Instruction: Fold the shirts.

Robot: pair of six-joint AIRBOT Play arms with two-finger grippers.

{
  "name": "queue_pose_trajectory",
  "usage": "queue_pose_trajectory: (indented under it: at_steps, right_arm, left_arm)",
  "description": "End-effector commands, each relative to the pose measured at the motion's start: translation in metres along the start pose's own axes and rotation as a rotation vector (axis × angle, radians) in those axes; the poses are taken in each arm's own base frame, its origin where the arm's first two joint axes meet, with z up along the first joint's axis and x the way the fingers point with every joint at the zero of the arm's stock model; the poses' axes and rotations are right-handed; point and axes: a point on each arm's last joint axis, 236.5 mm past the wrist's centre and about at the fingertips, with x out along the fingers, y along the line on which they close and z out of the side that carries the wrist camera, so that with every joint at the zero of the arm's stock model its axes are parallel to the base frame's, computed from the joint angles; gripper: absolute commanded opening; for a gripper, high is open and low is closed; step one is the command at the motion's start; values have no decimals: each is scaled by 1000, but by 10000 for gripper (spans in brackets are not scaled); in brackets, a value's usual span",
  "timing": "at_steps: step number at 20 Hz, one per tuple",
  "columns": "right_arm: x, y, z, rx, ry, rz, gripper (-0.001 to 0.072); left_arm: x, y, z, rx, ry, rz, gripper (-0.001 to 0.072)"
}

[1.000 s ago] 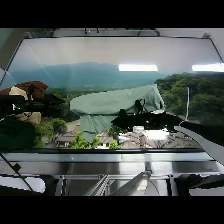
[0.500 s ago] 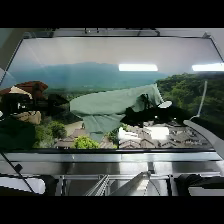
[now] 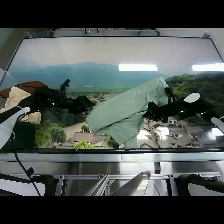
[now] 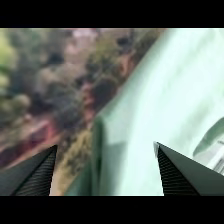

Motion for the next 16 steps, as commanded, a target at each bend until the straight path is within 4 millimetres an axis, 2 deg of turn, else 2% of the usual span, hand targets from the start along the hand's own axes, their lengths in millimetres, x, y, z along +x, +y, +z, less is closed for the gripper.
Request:
queue_pose_trajectory:
  at_steps: [1,2,3,4,5,8,9,10,12,13,14,15,16]
  right_arm:
    - [-6,-5,3,-17,-9,-14,16]
    - [-6,-5,3,-21,-9,-14,16]
    - [-6,-5,3,-26,-9,-13,16]
    - [-6,-5,2,-29,-7,-13,16]
    - [-6,-5,2,-33,-7,-13,16]
    - [-6,-5,2,-35,-7,-13,16]
    - [-6,-5,2,-35,-7,-13,16]
    - [-6,-4,2,-34,-8,-10,16]
    - [-8,3,-2,-46,7,17,16]
    - [-13,18,-8,-75,22,71,16]
    - [-24,42,-16,-109,39,163,16]
    - [-44,73,-24,-162,38,290,16]
    - [-79,111,-29,-225,4,450,16]
  left_arm:
    - [22,-28,-39,50,146,-37,692]
    - [20,-33,-54,59,208,-53,692]
    - [17,-28,-66,68,260,-37,692]
    - [13,-14,-76,65,308,16,692]
    - [10,1,-81,47,326,66,692]
    - [10,10,-91,-42,316,41,670]
    - [11,7,-92,-59,310,17,399]
    - [13,2,-93,-42,301,-18,2]
    - [15,-14,-90,-14,280,-91,14]
    - [13,-27,-87,1,277,-127,13]
    - [6,-42,-81,32,268,-166,13]
    - [-10,-62,-72,83,244,-203,13]
    - [-33,-86,-63,145,219,-241,13]
